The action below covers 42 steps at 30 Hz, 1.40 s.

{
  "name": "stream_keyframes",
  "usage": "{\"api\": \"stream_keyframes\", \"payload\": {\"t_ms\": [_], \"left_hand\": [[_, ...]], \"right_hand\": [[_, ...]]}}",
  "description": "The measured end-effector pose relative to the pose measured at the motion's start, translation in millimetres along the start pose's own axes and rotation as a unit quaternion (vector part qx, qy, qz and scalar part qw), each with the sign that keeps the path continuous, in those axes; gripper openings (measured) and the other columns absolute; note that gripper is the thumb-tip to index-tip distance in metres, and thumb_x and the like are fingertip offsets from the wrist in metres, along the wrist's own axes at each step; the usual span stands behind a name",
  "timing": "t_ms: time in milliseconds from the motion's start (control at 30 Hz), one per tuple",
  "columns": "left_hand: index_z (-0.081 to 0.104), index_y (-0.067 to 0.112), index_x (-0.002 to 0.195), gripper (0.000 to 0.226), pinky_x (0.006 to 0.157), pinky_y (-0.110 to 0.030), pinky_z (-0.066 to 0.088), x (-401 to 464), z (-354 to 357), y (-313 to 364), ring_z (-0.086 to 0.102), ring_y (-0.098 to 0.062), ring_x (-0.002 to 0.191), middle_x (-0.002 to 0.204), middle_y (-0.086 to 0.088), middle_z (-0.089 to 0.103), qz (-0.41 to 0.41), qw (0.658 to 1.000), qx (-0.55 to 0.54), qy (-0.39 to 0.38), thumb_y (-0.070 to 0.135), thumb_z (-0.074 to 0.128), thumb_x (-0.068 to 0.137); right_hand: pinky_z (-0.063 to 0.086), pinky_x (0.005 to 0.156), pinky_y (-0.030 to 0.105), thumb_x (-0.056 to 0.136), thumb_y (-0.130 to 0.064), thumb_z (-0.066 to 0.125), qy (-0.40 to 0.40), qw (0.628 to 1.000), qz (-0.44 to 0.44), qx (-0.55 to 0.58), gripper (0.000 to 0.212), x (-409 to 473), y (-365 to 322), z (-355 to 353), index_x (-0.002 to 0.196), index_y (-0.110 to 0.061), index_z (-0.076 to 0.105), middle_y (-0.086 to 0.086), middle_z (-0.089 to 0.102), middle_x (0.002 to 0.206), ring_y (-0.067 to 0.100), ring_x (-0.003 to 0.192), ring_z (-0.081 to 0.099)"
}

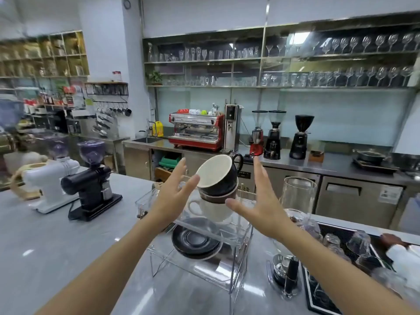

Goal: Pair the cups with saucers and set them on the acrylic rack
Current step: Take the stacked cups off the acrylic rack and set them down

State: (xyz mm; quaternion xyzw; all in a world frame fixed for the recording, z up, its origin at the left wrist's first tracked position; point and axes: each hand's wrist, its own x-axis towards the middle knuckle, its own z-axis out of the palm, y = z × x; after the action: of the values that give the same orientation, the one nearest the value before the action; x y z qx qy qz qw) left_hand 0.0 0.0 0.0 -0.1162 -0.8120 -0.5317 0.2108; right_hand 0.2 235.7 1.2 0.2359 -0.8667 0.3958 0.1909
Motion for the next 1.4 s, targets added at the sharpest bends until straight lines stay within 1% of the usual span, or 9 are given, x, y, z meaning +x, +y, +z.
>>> {"api": "stream_keyframes", "payload": {"t_ms": [133, 267, 367, 467, 600, 800, 1067, 1267, 1400], "left_hand": [[0.029, 0.031, 0.156, 0.097, 0.093, -0.036, 0.053, 7, -6, -23, 0.057, -0.019, 0.126, 0.148, 0.000, 0.052, -0.097, 0.990, -0.094, -0.042, 0.075, 0.055, 0.074], [0.059, 0.042, 0.123, 0.049, 0.092, -0.037, 0.054, 19, -4, -40, 0.065, -0.023, 0.116, 0.130, 0.008, 0.065, -0.180, 0.970, -0.138, -0.083, 0.074, 0.043, 0.089], [0.066, 0.045, 0.112, 0.058, 0.086, -0.038, 0.057, 24, -3, -42, 0.074, -0.019, 0.101, 0.115, 0.012, 0.074, -0.201, 0.960, -0.168, -0.103, 0.084, 0.047, 0.074], [0.071, 0.037, 0.107, 0.060, 0.080, -0.039, 0.061, 27, -2, -38, 0.077, -0.019, 0.095, 0.109, 0.006, 0.078, -0.200, 0.957, -0.175, -0.116, 0.079, 0.065, 0.064], [0.067, 0.033, 0.124, 0.070, 0.087, -0.045, 0.062, 27, -3, -36, 0.074, -0.027, 0.105, 0.117, 0.002, 0.076, -0.166, 0.960, -0.168, -0.149, 0.071, 0.072, 0.065], [0.063, 0.024, 0.133, 0.069, 0.091, -0.050, 0.060, 22, -3, -31, 0.072, -0.031, 0.110, 0.124, -0.001, 0.074, -0.146, 0.957, -0.189, -0.164, 0.064, 0.071, 0.078], [0.067, 0.019, 0.125, 0.047, 0.081, -0.044, 0.063, 20, -1, -27, 0.073, -0.030, 0.107, 0.119, -0.007, 0.076, -0.150, 0.951, -0.226, -0.151, 0.044, 0.068, 0.085], [0.069, 0.019, 0.123, 0.048, 0.075, -0.039, 0.064, 18, 1, -23, 0.075, -0.030, 0.103, 0.115, -0.006, 0.077, -0.145, 0.950, -0.237, -0.145, 0.046, 0.068, 0.084], [0.071, 0.025, 0.120, 0.047, 0.075, -0.040, 0.064, 16, 6, -15, 0.075, -0.031, 0.102, 0.113, -0.004, 0.078, -0.128, 0.952, -0.244, -0.134, 0.049, 0.070, 0.079]], "right_hand": [[0.025, 0.124, 0.050, 0.067, -0.056, 0.084, -0.032, 0.988, 0.093, 0.123, 0.133, 5, -2, 11, 0.156, -0.041, -0.013, -0.009, 0.003, 0.169, 0.017, 0.154, 0.020], [0.038, 0.115, 0.049, 0.062, -0.043, 0.092, -0.051, 0.966, 0.154, 0.203, 0.131, 12, -1, 14, 0.159, -0.039, 0.004, 0.001, 0.026, 0.164, 0.020, 0.144, 0.040], [0.041, 0.114, 0.047, 0.063, -0.028, 0.094, -0.061, 0.956, 0.171, 0.229, 0.121, 17, 4, 17, 0.158, -0.028, 0.021, 0.000, 0.042, 0.154, 0.022, 0.139, 0.046], [0.048, 0.108, 0.040, 0.064, -0.015, 0.094, -0.063, 0.958, 0.161, 0.230, 0.092, 20, 6, 20, 0.143, -0.021, 0.047, -0.003, 0.060, 0.135, 0.020, 0.131, 0.054], [0.053, 0.103, 0.047, 0.066, -0.007, 0.092, -0.045, 0.954, 0.160, 0.249, 0.082, 23, 7, 24, 0.137, -0.020, 0.053, -0.002, 0.063, 0.130, 0.020, 0.128, 0.056], [0.055, 0.096, 0.054, 0.070, 0.000, 0.086, -0.021, 0.956, 0.157, 0.245, 0.067, 25, 5, 29, 0.120, -0.034, 0.057, -0.008, 0.066, 0.115, 0.026, 0.119, 0.061], [0.055, 0.058, 0.019, 0.070, 0.006, 0.084, 0.001, 0.950, 0.150, 0.274, 0.063, 22, 2, 31, 0.113, -0.034, 0.060, -0.006, 0.067, 0.109, 0.025, 0.113, 0.062], [0.056, 0.056, 0.020, 0.070, 0.006, 0.084, -0.002, 0.949, 0.151, 0.276, 0.064, 20, 1, 28, 0.117, -0.031, 0.061, -0.004, 0.068, 0.111, 0.021, 0.111, 0.063], [0.057, 0.057, 0.020, 0.068, 0.009, 0.084, 0.007, 0.948, 0.134, 0.288, 0.062, 18, -1, 19, 0.104, -0.037, 0.064, -0.007, 0.071, 0.103, 0.017, 0.101, 0.066]]}}
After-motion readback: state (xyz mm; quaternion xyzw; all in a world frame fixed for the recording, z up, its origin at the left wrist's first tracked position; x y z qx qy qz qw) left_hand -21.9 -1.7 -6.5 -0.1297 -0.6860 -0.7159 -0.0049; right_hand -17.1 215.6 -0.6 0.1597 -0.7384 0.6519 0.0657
